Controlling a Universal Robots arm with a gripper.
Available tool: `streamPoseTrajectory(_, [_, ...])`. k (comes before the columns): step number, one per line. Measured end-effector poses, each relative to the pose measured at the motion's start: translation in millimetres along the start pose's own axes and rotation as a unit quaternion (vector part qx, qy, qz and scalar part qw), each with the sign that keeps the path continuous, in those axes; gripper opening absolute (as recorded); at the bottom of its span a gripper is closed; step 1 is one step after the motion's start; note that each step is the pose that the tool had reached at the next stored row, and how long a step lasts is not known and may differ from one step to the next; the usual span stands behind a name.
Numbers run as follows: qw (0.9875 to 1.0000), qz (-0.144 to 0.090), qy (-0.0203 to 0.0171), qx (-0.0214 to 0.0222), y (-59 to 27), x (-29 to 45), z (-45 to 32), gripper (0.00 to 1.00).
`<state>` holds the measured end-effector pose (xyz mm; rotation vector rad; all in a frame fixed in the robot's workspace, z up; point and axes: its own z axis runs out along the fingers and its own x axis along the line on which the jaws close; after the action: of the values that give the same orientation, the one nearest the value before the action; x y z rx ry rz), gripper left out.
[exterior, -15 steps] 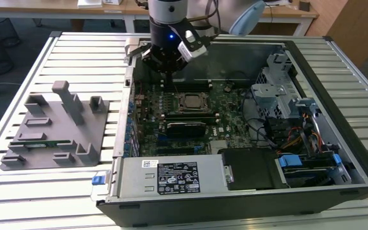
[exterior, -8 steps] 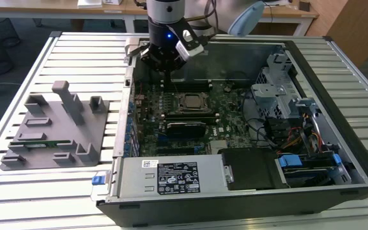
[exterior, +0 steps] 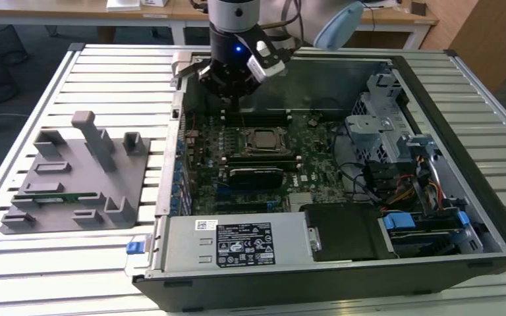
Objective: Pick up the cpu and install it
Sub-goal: 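Install the first cpu locking lever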
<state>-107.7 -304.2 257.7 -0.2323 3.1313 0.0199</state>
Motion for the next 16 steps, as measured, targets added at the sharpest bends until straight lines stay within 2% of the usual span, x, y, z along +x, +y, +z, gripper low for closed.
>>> streamPoseTrajectory(9, [1.0000,0.000,0.0003,0.0000,-2.2,-35.8,1.0,0.11])
streamPoseTrajectory(16, [1.0000,0.002,0.0002,-0.0005,-2.8,-38.9,4.1,0.11])
